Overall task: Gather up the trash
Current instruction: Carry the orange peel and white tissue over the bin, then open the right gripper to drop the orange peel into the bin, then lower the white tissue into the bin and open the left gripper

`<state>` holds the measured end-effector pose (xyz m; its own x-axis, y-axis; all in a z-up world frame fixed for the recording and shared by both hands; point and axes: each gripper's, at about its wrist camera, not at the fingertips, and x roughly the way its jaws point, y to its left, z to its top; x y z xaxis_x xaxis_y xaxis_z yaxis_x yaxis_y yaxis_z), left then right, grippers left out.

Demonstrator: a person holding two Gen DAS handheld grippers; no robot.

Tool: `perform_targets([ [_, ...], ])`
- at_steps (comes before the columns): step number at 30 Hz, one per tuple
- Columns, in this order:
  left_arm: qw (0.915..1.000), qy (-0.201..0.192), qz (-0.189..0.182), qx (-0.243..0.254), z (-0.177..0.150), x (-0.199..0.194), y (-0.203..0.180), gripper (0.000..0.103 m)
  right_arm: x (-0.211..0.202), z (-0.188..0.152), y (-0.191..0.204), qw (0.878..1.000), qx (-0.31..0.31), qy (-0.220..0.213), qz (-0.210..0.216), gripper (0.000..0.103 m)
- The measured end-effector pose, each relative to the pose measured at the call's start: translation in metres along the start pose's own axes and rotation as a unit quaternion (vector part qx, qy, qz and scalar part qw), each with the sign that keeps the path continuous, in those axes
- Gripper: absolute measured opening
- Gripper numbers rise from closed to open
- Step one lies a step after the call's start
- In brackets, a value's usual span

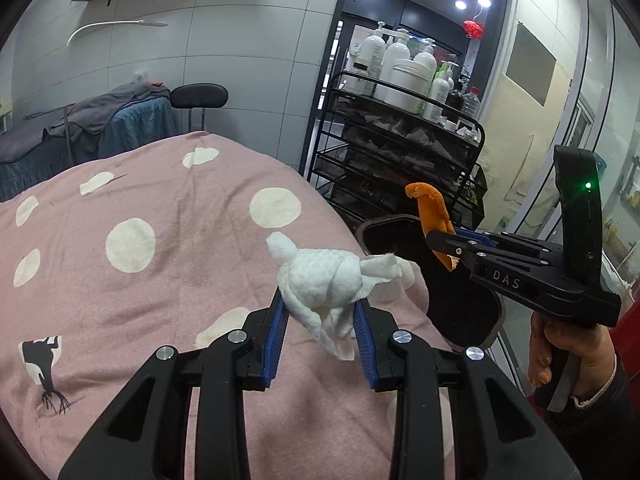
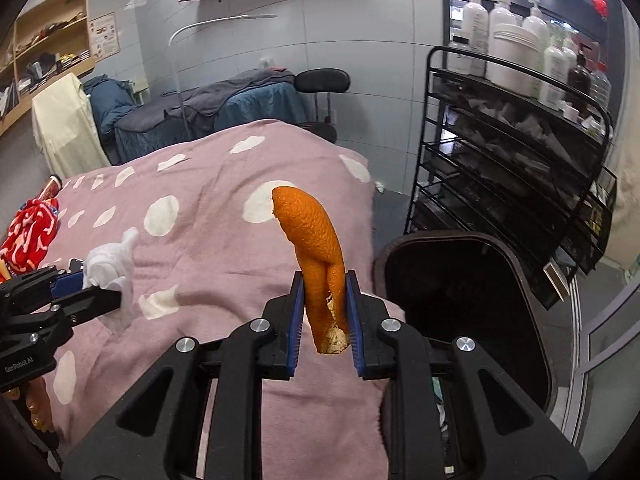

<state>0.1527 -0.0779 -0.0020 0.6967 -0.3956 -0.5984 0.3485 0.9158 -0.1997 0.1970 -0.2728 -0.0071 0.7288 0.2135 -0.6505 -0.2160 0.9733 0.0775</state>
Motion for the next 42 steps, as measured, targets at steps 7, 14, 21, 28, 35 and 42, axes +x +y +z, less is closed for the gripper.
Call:
perform_targets([
  [7,0.9994,0.005,-0.026,0.021,0.007,0.017,-0.027,0.032,0.002,-0.018,-0.057,0.997,0.049,0.014,-0.054,0.021],
  [14,0.9977,0.016,-0.050,0.043,0.010,0.032,-0.052,0.032,0.032,-0.040,-0.104,0.989,0.092,0.061,-0.094,0.021],
  [21,0.9956,0.030,-0.063,0.062,0.010,0.048,-0.072,0.032,0.072,-0.060,-0.132,0.980,0.118,0.113,-0.111,0.021],
  [28,0.9937,0.044,-0.074,0.071,0.008,0.058,-0.082,0.032,0.098,-0.071,-0.148,0.972,0.130,0.144,-0.129,0.023],
  [35,0.9919,0.055,-0.081,0.082,0.009,0.067,-0.089,0.032,0.098,-0.075,-0.149,0.972,0.135,0.137,-0.133,0.056],
  [42,0.9900,0.067,-0.084,0.091,0.011,0.079,-0.096,0.032,0.078,-0.072,-0.139,0.976,0.133,0.110,-0.134,0.065],
])
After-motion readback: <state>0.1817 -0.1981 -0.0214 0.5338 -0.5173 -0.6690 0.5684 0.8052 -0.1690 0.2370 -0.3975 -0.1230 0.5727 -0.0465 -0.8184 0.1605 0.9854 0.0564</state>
